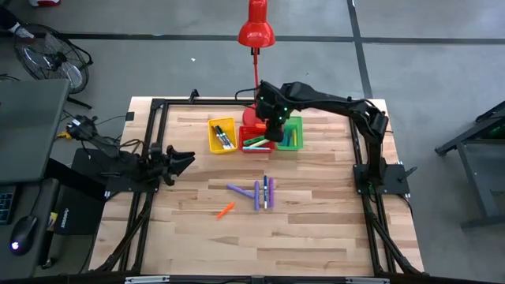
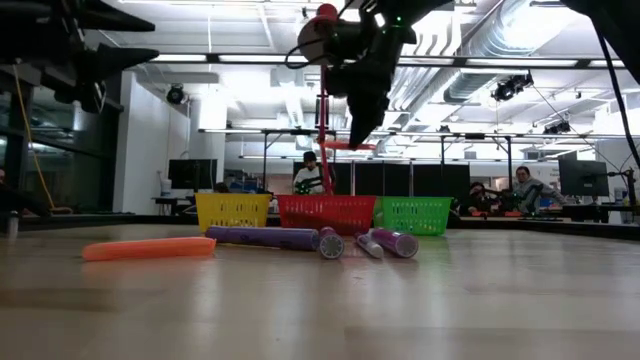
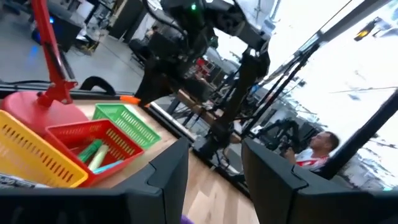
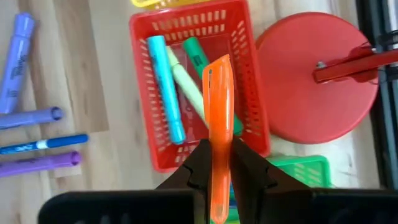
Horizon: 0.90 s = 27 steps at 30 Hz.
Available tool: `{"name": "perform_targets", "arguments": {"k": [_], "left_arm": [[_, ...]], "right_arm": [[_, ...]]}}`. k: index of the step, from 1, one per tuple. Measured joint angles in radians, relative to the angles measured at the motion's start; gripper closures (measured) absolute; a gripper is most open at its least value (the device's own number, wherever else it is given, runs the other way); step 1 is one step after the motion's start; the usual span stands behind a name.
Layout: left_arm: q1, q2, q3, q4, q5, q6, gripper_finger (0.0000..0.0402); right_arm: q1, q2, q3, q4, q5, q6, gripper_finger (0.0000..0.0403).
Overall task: Pick & Place Markers
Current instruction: Put the top orange pen into the green bin
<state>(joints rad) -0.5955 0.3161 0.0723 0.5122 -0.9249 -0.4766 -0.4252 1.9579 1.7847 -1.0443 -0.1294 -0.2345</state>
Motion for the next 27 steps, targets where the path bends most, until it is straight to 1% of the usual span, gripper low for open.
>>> {"name": "perform_targets", "arguments": {"k": [3, 5, 9, 13, 17, 20, 27], "left_arm": [[0.066, 0.120, 0.000, 0.078, 0.023, -0.021, 0.0254], [0.126, 0.193, 0.000, 0.132, 0.060, -0.033, 0.0254], [0.273, 0.327, 0.001, 0.236, 0.192, -0.084, 0.0254], [0.417, 0.451, 0.048, 0.242, 0.317, -0.099, 0.0254], [0.537, 0.514, 0.106, 0.247, 0.436, -0.050, 0.0254], [0.604, 0.550, 0.134, 0.242, 0.489, -0.022, 0.0254], [0.708, 0.553, 0.145, 0.227, 0.501, 0.053, 0.0254]], "right_arm": [[-0.021, 0.000, 0.000, -0.003, -0.001, -0.023, 0.0375], [-0.033, 0.000, 0.000, -0.005, -0.003, -0.032, 0.0376], [-0.057, 0.000, 0.000, -0.026, -0.007, -0.036, 0.0373], [-0.081, 0.000, 0.000, -0.044, -0.009, -0.027, 0.0372], [-0.108, 0.000, 0.000, -0.051, -0.033, 0.018, 0.0375], [-0.126, 0.000, 0.000, -0.050, -0.043, 0.075, 0.0372], [-0.151, 0.000, 0.000, -0.029, -0.069, 0.237, 0.0373]]}}
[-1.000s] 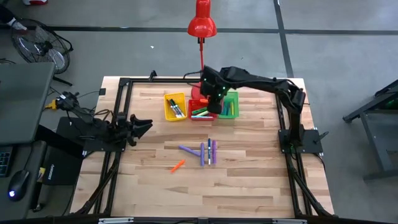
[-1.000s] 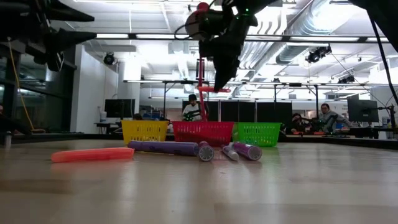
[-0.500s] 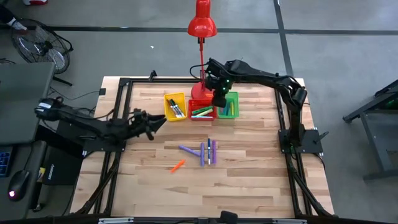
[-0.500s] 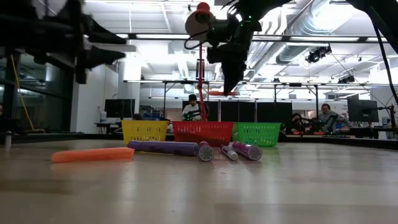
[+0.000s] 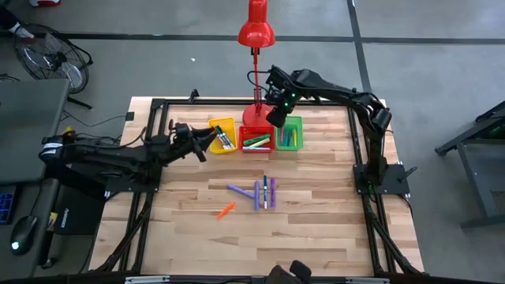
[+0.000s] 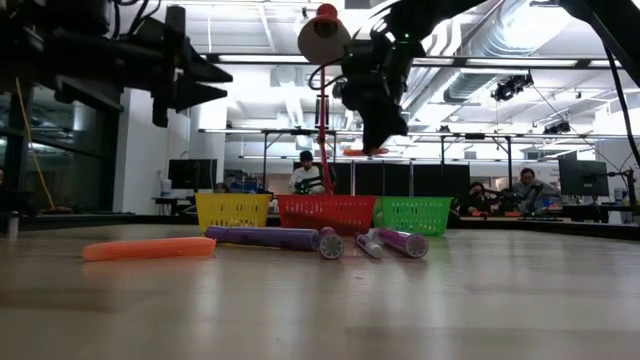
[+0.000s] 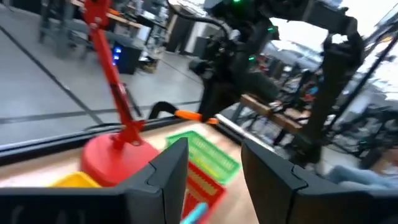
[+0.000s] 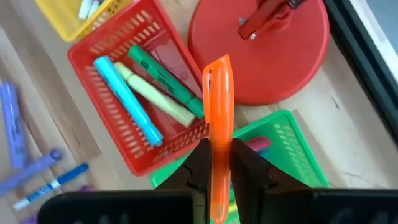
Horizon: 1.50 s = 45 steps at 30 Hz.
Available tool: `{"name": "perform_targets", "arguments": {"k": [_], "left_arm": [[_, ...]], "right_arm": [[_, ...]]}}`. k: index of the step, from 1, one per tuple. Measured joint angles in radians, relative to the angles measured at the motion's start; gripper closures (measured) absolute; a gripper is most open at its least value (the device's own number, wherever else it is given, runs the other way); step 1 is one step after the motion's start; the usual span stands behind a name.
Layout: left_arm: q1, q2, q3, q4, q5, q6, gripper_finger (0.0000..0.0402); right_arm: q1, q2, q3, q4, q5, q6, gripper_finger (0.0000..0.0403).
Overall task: Pick & Place Markers
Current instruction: Put the top orange pen into the green bin
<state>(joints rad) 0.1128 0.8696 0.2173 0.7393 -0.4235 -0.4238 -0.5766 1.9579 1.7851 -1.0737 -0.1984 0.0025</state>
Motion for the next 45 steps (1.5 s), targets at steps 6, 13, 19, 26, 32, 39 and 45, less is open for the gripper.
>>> {"name": "perform_targets", "arguments": {"k": [6, 13, 19, 26, 32, 39, 45], "left_arm": [[0.053, 0.000, 0.000, -0.008, -0.037, 0.019, 0.0254], [0.072, 0.000, 0.000, -0.009, -0.039, 0.025, 0.0254], [0.071, 0.000, 0.000, -0.026, -0.026, 0.061, 0.0254], [0.071, 0.000, 0.000, -0.071, -0.028, 0.054, 0.0254], [0.071, 0.000, 0.000, -0.096, -0.037, 0.054, 0.0254], [0.071, 0.000, -0.001, -0.112, -0.039, 0.053, 0.0254], [0.071, 0.000, -0.001, -0.114, -0.032, 0.053, 0.0254]], "right_arm": [[0.004, 0.000, 0.000, -0.028, 0.029, 0.146, 0.0367], [0.009, -0.006, -0.108, -0.062, 0.077, 0.299, 0.0369], [0.015, -0.007, -0.238, 0.000, 0.104, 0.412, 0.0366], [0.015, -0.008, -0.327, 0.072, 0.114, 0.573, 0.0362], [0.015, -0.008, -0.384, 0.145, 0.116, 0.682, 0.0353], [0.015, -0.008, -0.386, 0.154, 0.109, 0.693, 0.0343], [0.015, -0.008, -0.386, 0.155, 0.099, 0.672, 0.0308]]}}
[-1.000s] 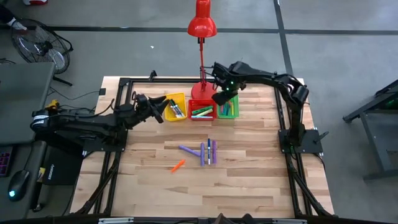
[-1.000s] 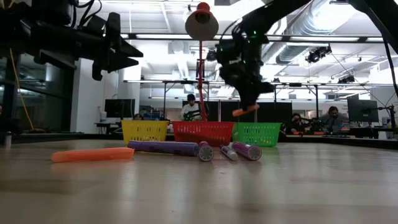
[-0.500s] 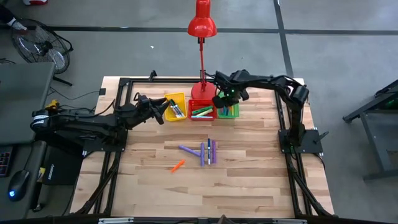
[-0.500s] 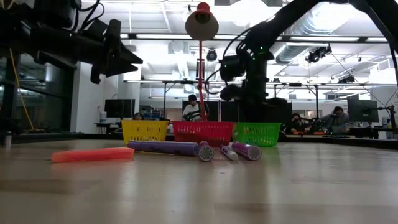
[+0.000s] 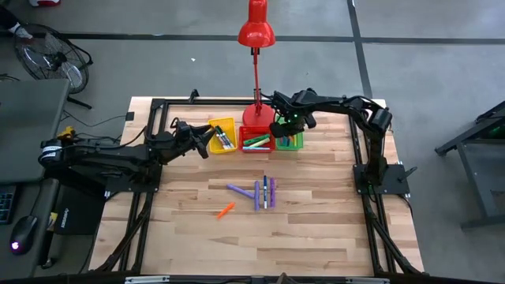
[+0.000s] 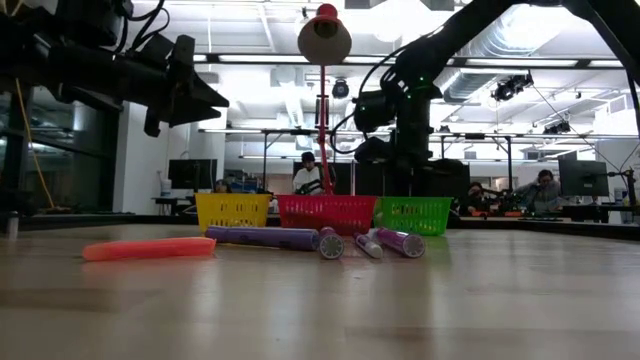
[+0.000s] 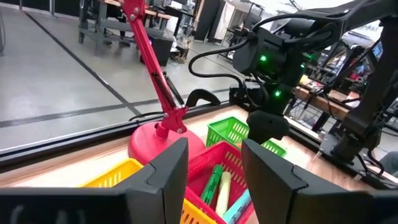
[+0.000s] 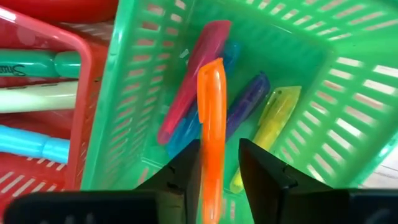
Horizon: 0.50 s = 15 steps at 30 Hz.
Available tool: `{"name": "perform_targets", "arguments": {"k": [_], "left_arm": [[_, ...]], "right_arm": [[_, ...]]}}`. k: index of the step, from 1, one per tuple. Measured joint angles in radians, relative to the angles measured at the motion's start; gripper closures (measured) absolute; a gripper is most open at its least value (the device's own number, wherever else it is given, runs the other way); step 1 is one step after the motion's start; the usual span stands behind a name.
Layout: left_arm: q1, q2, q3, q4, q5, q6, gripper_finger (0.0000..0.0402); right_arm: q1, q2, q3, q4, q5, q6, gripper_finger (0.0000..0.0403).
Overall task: Pick & Place Markers
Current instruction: Put the top orange pen into the green bin, then put the violet highlighter pen into the red bin
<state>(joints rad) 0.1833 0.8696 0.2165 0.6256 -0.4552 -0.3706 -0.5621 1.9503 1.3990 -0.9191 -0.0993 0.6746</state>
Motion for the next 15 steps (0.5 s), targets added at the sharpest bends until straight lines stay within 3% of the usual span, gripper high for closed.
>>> {"name": "perform_targets", "arguments": {"k": [8, 15], "left_arm": [[0.000, 0.000, 0.000, -0.001, 0.022, 0.000, 0.0254], [0.000, 0.000, 0.000, -0.001, 0.031, 0.000, 0.0254]], "right_arm": [[-0.001, 0.000, 0.000, 0.001, -0.011, -0.060, 0.0271], [-0.012, -0.072, 0.000, 0.009, -0.009, -0.129, 0.0263]]}}
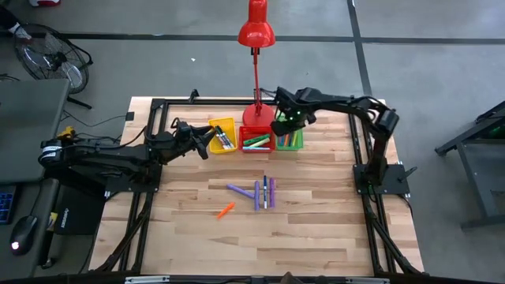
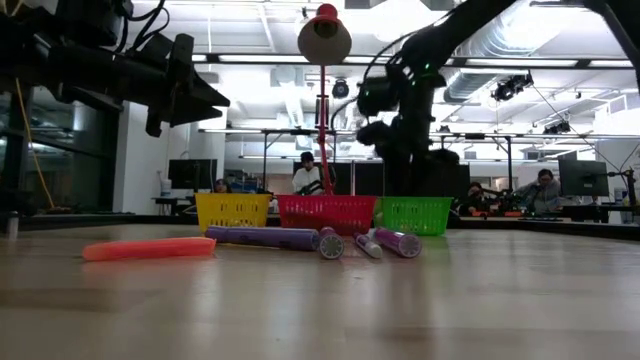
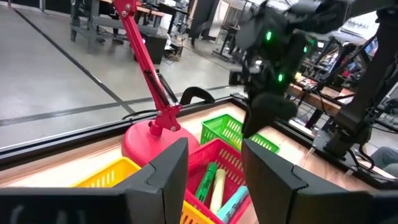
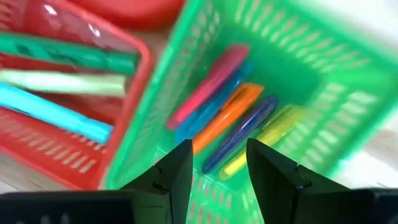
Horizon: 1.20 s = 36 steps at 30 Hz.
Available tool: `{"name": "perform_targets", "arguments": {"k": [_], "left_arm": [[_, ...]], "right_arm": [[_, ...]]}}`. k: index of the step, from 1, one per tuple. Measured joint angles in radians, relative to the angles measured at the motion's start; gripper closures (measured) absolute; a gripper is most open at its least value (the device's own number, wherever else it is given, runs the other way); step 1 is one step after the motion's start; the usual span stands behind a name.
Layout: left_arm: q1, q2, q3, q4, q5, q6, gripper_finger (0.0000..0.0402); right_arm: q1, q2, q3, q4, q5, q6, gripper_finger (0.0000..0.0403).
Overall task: Pick & Place Markers
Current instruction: Put the violet highlighter pen into the red bin
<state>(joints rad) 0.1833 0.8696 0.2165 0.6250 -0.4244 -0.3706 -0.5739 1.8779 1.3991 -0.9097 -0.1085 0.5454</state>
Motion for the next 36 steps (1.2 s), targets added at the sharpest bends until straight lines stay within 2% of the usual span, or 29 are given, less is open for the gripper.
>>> {"name": "perform_targets", "arguments": {"k": [9, 15, 22, 27, 31, 33, 36], "left_arm": [[0.000, 0.000, 0.000, 0.008, 0.015, -0.001, 0.0254], [0.000, -0.003, 0.000, 0.009, 0.095, -0.058, 0.0254], [0.000, -0.003, 0.000, 0.009, 0.254, -0.220, 0.0254], [0.000, -0.022, -0.001, 0.009, 0.277, -0.297, 0.0254], [0.000, -0.044, -0.001, 0.045, 0.280, -0.315, 0.0254], [0.000, -0.054, -0.001, 0.067, 0.280, -0.316, 0.0254], [0.000, -0.078, -0.001, 0.076, 0.279, -0.315, 0.0254]], "right_arm": [[-0.034, -0.206, 0.000, 0.033, 0.024, -0.241, 0.0263], [-0.014, -0.297, 0.000, 0.095, 0.009, -0.492, 0.0265], [0.035, -0.309, 0.000, 0.170, -0.135, -0.576, 0.0265], [0.090, -0.309, -0.006, 0.233, -0.208, -0.602, 0.0265], [0.154, -0.308, -0.007, 0.235, -0.281, -0.758, 0.0265], [0.184, -0.308, -0.007, 0.231, -0.294, -0.822, 0.0265], [0.216, -0.307, -0.007, 0.237, -0.278, -0.803, 0.0265]]}}
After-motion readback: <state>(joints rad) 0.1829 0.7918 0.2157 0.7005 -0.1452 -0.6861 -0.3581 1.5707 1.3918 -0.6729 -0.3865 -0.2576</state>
